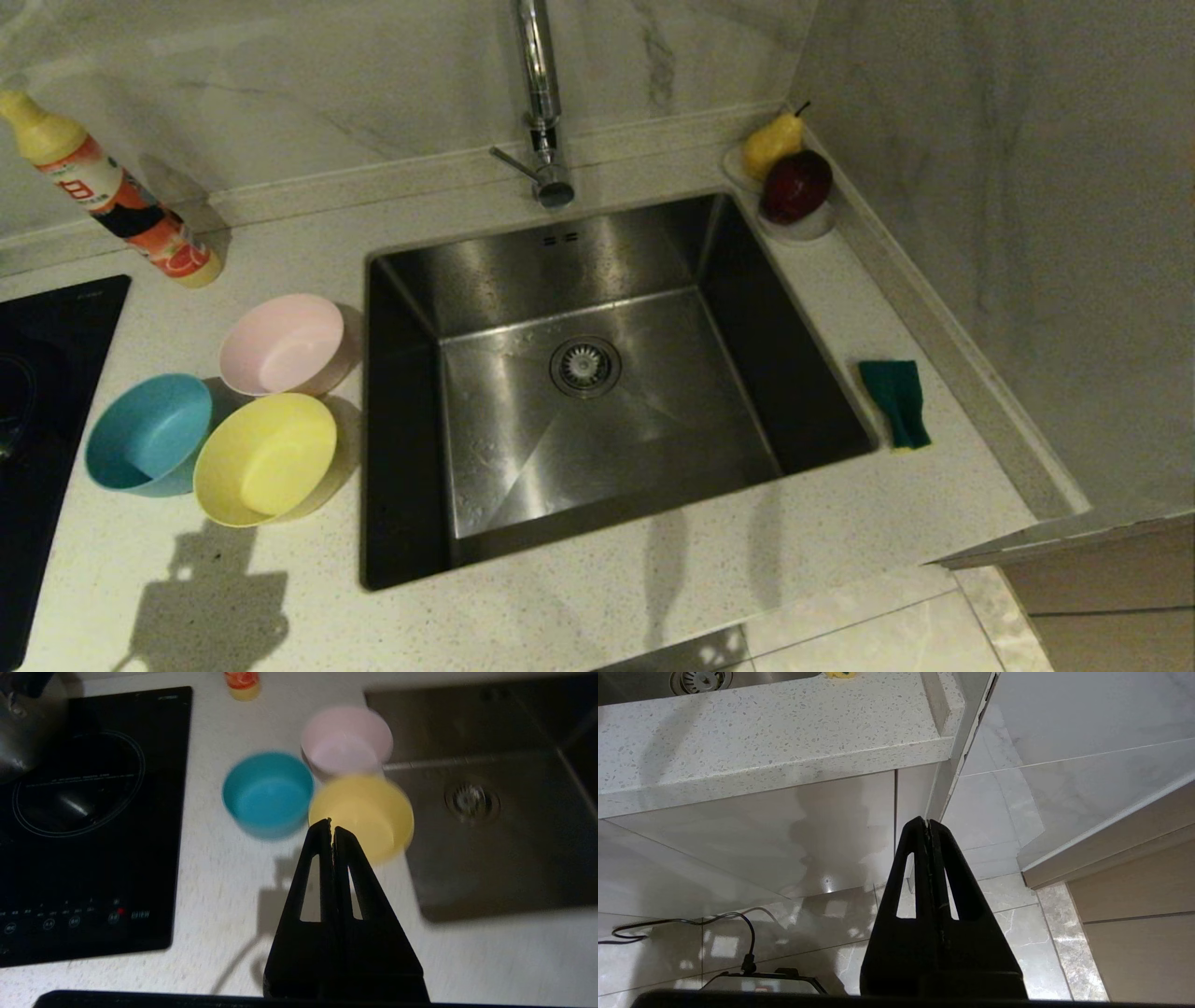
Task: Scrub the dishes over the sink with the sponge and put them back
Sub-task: Grab the dish soap
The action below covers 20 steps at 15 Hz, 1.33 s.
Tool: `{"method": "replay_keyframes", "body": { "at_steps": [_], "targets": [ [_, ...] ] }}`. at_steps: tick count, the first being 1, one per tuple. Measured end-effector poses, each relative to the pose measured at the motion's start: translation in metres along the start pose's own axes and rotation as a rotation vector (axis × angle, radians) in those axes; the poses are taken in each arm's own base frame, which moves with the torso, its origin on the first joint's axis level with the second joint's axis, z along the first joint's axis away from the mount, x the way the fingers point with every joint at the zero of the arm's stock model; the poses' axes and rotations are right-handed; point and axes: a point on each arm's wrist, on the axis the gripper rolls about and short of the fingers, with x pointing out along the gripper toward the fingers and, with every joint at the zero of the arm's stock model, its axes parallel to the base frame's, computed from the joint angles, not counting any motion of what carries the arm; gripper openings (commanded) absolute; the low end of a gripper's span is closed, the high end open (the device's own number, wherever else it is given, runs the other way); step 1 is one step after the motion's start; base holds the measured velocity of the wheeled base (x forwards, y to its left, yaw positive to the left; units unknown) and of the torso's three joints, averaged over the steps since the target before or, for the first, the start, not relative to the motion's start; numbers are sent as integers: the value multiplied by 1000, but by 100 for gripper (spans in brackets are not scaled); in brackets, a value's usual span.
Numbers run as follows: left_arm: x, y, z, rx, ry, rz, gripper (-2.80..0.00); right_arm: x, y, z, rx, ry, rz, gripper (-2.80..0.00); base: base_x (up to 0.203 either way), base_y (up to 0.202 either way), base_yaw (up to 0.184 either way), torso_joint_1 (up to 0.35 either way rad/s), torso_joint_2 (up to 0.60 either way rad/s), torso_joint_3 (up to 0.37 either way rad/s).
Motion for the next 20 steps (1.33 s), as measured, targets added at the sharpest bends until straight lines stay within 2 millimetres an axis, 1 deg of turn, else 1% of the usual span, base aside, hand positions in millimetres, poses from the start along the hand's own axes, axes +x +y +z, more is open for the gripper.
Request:
{"method": "replay_keyframes", "body": {
  "at_steps": [1,3,5,6,9,11,12,13,16,18,20],
  "targets": [
    [11,-1,13,-26,18,17,-280,0,0,0,0,0,0,-280,0,0,0,0,0,0],
    [44,-4,42,-95,59,60,-280,0,0,0,0,0,0,-280,0,0,0,0,0,0],
    [83,-9,62,-163,98,108,-280,0,0,0,0,0,0,-280,0,0,0,0,0,0],
    [106,-11,68,-189,112,136,-280,0,0,0,0,0,0,-280,0,0,0,0,0,0],
    [177,-19,76,-220,114,242,-280,0,0,0,1,0,0,-280,0,0,0,0,0,0],
    [219,-23,75,-230,95,310,-280,0,0,0,0,0,0,-280,0,0,0,0,0,0],
    [239,-25,71,-231,89,339,-280,0,0,0,0,0,0,-280,0,0,0,0,0,0],
    [257,-26,65,-232,84,360,0,0,0,0,0,0,0,-280,0,0,0,0,0,0],
    [302,-26,51,-237,25,434,0,0,0,0,0,0,0,-280,0,0,0,0,0,0],
    [321,-24,43,-242,-11,458,0,0,0,0,0,0,-1,-280,0,0,0,0,0,0],
    [334,-23,36,-247,-37,461,0,0,0,0,0,0,0,-280,0,0,0,0,0,0]
  ]
}}
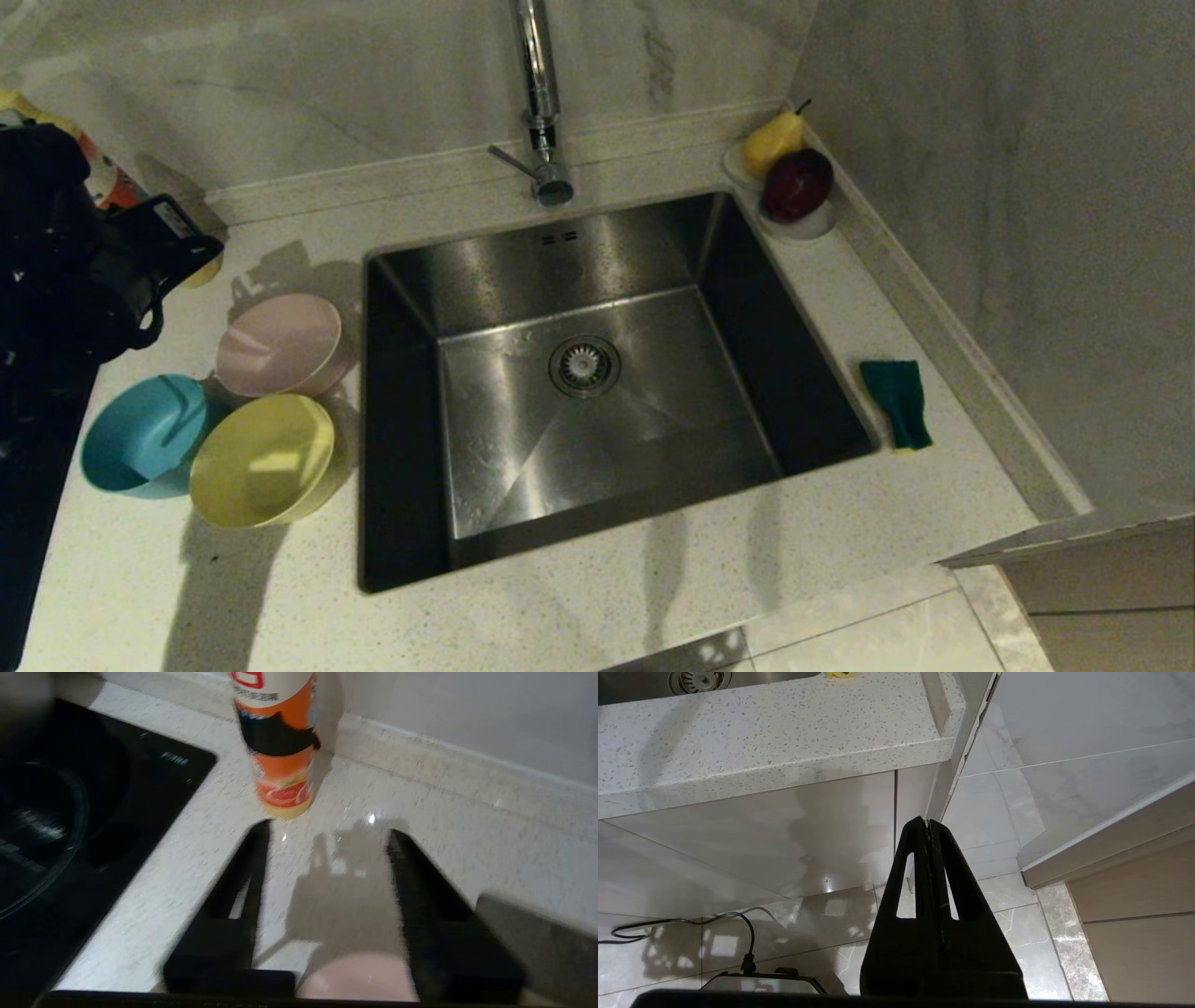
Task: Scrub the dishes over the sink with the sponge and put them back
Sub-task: Grab the dish soap
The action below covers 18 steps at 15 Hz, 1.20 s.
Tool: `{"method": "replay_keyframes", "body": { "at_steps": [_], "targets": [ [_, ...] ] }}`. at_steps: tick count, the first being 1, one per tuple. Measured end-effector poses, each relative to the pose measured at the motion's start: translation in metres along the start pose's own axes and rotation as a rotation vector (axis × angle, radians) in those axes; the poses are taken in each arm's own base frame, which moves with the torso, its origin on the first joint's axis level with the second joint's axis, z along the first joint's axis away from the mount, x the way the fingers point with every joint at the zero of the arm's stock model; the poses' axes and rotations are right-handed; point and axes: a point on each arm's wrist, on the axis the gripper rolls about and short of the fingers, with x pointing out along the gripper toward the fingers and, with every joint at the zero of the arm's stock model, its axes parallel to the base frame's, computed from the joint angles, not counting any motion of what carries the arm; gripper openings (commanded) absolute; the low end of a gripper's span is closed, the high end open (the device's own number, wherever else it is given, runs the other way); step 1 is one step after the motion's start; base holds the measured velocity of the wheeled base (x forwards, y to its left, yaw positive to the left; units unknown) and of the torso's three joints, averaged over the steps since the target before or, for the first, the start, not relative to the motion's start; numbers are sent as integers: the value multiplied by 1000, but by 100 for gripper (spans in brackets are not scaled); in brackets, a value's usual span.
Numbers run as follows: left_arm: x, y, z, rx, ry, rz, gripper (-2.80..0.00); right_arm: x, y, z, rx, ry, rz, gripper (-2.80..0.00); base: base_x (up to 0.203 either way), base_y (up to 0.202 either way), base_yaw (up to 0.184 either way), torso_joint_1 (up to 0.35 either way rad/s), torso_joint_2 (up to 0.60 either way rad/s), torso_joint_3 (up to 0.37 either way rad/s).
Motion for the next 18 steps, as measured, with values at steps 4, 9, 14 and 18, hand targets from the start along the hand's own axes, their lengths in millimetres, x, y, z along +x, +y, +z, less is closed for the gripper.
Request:
{"method": "replay_keyframes", "body": {
  "at_steps": [4,9,14,18],
  "targets": [
    [27,7,-2,-34,-73,34,0,0,0,0,0,0,1,-280,0,0,0,0,0,0],
    [43,18,-6,-39,-83,46,0,0,0,0,1,0,0,-280,0,0,0,0,0,0],
    [66,28,-12,-44,-114,49,0,0,0,0,0,0,0,-280,0,0,0,0,0,0],
    [86,35,-21,-39,-123,59,0,0,0,0,1,0,0,-280,0,0,0,0,0,0]
  ]
}}
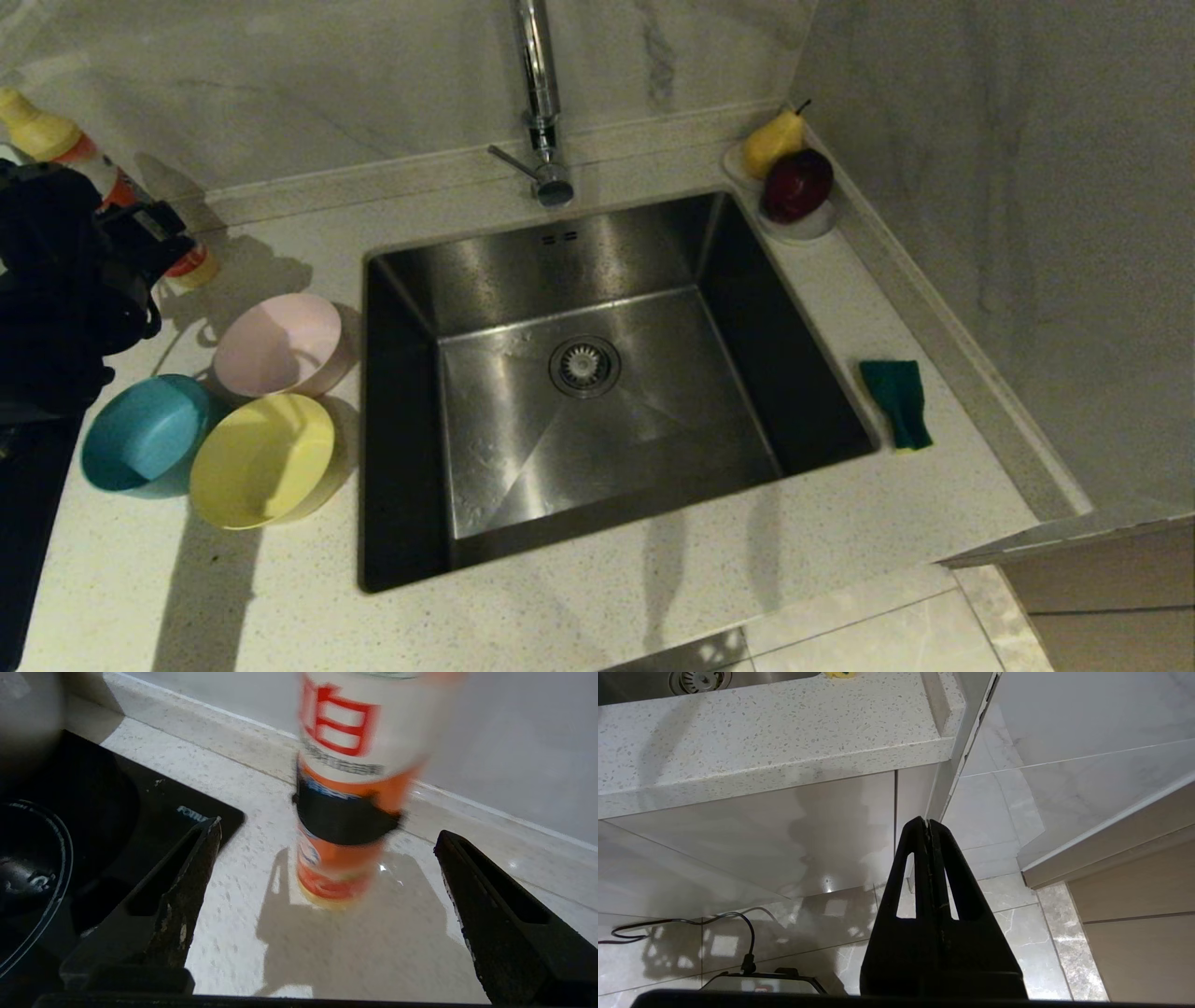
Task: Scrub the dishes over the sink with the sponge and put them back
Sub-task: Grab the dish soap
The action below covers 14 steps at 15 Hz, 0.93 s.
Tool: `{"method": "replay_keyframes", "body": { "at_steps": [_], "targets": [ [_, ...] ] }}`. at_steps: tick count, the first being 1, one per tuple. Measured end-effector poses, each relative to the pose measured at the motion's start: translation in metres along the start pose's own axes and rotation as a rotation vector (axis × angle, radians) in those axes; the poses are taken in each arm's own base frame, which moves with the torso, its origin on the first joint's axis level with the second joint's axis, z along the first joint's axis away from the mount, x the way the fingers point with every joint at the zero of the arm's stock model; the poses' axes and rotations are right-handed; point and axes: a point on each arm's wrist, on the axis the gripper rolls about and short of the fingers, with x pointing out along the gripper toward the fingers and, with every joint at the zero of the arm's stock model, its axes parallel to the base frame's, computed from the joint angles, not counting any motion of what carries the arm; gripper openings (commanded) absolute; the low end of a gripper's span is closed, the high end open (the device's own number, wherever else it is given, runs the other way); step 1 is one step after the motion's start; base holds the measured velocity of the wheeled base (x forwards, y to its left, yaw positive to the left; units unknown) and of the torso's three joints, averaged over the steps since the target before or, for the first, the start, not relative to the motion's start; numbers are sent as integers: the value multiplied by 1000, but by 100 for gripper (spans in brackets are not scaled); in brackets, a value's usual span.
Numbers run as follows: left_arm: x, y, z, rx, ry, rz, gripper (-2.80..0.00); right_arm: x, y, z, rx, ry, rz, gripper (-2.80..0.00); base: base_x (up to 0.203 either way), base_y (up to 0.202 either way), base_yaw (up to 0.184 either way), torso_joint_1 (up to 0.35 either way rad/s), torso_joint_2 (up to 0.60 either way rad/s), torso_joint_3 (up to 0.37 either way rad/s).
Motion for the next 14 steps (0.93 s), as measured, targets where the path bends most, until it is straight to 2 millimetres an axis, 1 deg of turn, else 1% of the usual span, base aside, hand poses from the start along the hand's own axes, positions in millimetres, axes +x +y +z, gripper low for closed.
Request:
{"method": "replay_keyframes", "body": {
  "at_steps": [3,9,14],
  "targets": [
    [12,0,-7,-9,-30,-27,0,0,0,0,0,0,0,-280,0,0,0,0,0,0],
    [30,-4,-26,13,-19,-45,0,0,0,0,0,0,0,-280,0,0,0,0,0,0],
    [49,-12,-31,32,-61,-60,0,0,0,0,0,0,0,-280,0,0,0,0,0,0]
  ]
}}
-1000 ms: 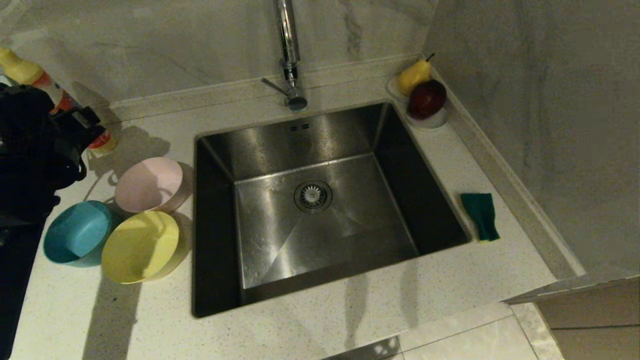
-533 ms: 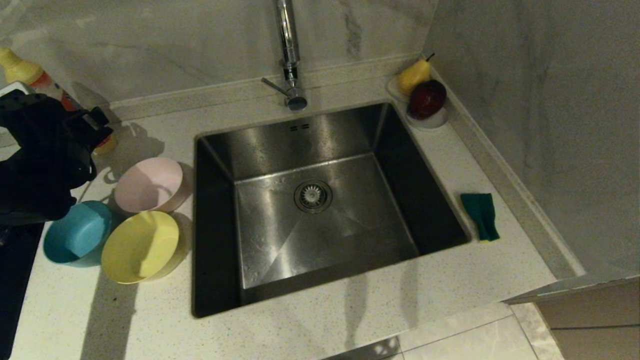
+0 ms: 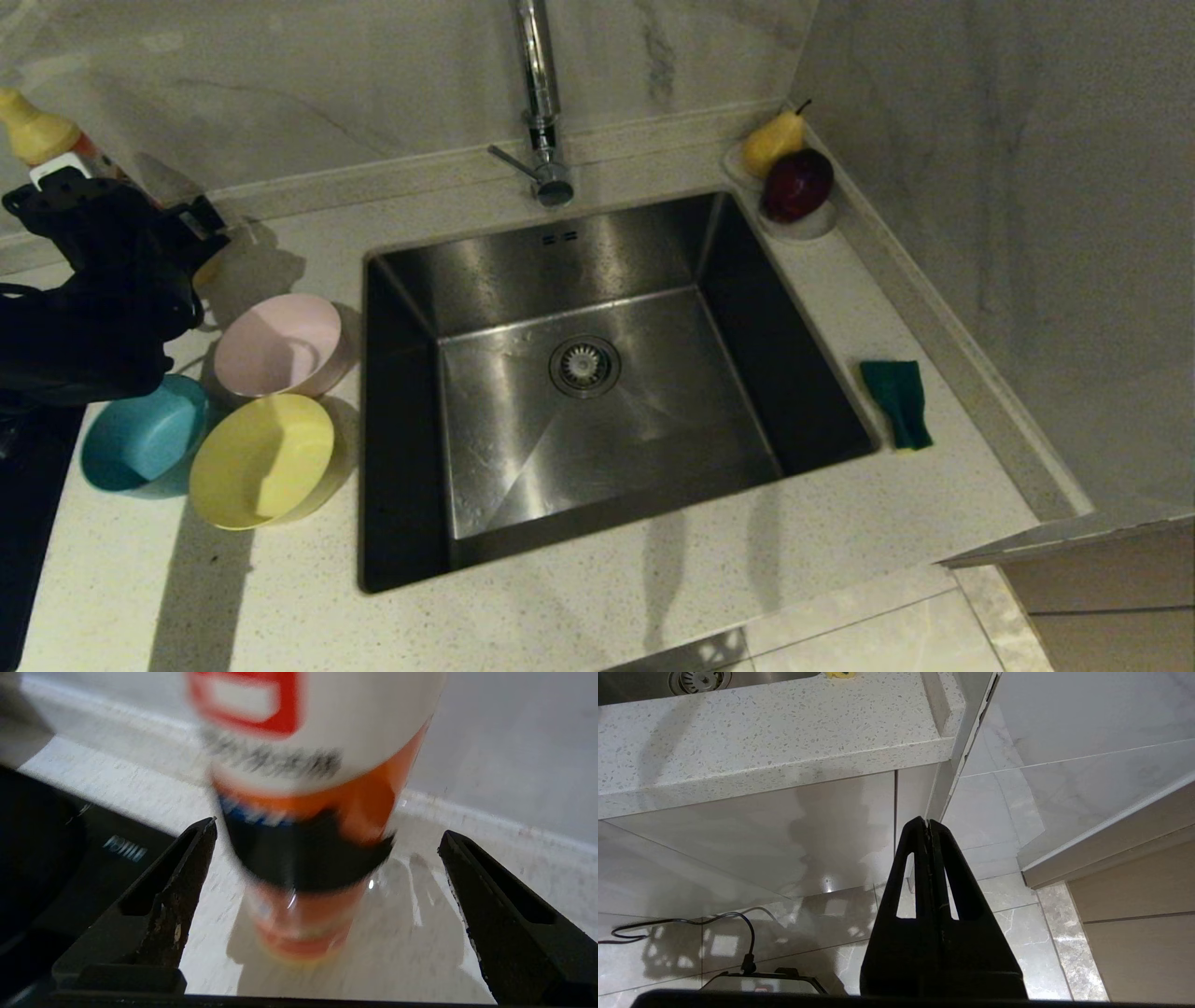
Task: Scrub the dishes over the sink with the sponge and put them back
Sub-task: Grab the dish soap
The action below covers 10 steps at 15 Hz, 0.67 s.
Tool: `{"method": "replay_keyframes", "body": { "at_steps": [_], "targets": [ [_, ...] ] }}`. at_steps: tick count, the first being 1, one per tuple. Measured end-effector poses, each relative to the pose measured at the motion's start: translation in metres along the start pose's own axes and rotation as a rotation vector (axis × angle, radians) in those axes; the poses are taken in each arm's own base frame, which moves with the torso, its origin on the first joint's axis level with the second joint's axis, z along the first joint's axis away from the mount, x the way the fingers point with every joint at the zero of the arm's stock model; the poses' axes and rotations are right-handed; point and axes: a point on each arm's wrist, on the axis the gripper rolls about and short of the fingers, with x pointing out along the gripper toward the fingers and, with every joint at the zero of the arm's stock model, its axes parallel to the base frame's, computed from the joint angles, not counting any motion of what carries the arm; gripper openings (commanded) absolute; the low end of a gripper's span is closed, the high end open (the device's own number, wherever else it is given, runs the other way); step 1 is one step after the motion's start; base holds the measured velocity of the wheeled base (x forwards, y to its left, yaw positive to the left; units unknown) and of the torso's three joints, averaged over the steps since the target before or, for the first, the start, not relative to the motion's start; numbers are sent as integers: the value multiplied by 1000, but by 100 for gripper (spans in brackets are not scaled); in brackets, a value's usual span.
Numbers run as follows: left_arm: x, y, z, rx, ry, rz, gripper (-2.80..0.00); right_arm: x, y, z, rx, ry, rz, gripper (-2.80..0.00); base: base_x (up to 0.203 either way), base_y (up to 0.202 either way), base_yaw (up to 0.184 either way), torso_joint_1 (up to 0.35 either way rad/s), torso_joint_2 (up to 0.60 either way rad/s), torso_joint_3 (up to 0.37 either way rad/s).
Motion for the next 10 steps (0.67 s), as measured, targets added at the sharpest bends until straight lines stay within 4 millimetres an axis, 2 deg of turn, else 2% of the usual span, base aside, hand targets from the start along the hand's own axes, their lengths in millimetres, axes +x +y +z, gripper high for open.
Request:
{"method": "replay_keyframes", "body": {
  "at_steps": [4,10],
  "targets": [
    [10,-3,-9,4,-6,-21,0,0,0,0,0,0,0,-280,0,0,0,0,0,0],
    [23,-9,-12,17,-45,-35,0,0,0,0,0,0,0,-280,0,0,0,0,0,0]
  ]
}}
